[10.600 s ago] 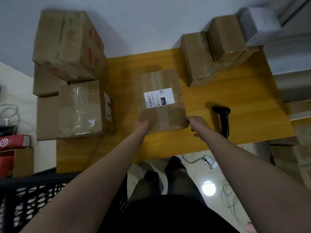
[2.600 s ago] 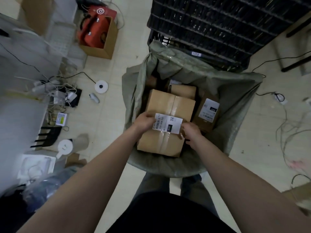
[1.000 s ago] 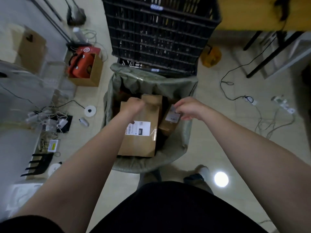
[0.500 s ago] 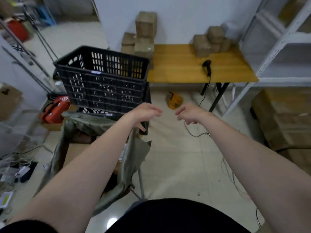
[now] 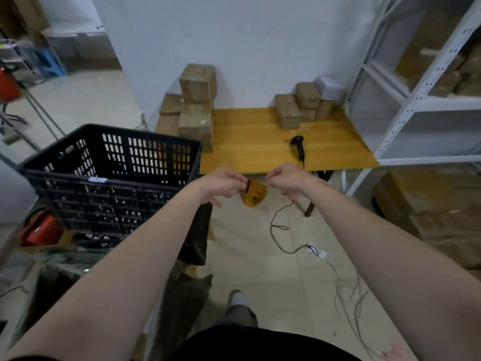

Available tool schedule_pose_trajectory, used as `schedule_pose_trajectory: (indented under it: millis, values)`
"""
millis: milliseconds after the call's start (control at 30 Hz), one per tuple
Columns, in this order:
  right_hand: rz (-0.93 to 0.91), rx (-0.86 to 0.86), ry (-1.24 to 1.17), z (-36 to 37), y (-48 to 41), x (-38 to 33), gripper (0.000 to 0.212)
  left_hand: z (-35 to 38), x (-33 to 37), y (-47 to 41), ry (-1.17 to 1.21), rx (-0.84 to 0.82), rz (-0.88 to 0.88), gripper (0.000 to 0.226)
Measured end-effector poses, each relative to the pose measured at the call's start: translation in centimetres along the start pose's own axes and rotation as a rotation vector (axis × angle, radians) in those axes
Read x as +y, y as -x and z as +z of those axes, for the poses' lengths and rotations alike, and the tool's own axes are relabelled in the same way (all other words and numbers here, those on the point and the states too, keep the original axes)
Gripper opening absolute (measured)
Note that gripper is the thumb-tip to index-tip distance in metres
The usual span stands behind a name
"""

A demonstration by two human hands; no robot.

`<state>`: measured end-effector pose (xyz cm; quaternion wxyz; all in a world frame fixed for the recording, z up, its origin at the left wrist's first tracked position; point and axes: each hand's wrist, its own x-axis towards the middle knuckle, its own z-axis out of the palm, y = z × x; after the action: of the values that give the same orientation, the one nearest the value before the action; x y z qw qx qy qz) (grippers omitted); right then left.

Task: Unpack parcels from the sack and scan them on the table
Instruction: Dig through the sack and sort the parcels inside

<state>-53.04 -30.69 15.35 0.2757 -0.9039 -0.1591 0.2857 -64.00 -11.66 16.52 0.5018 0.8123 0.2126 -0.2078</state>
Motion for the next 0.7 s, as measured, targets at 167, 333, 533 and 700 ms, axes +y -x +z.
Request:
schedule_pose_trajectory:
  millis: [167,333,533,700]
  values:
    - [-0.035,0.075,-0.020,-5.0,-8.9,-1.1,0.023,-4.3,4.3,-8.9,0.053,0.035,-0.031,0.019]
    - [0.029,0.059,-0.082,-9.3,-15.7,0.7,0.010,-6.2,8.7,-18.1,0.104,0.037,-0.058,0.013]
    - [0.095,0.069,-0.070,-15.9,-24.8,4.6,0.020,-5.5,14.9,-29.4,0.077,-0.030,-0.045,0.015]
    - [0.121,0.096,-0.056,-22.7,-32.6,7.3,0.025,-4.9,20.6,-37.9,0.088,-0.017,-0.063,0.022]
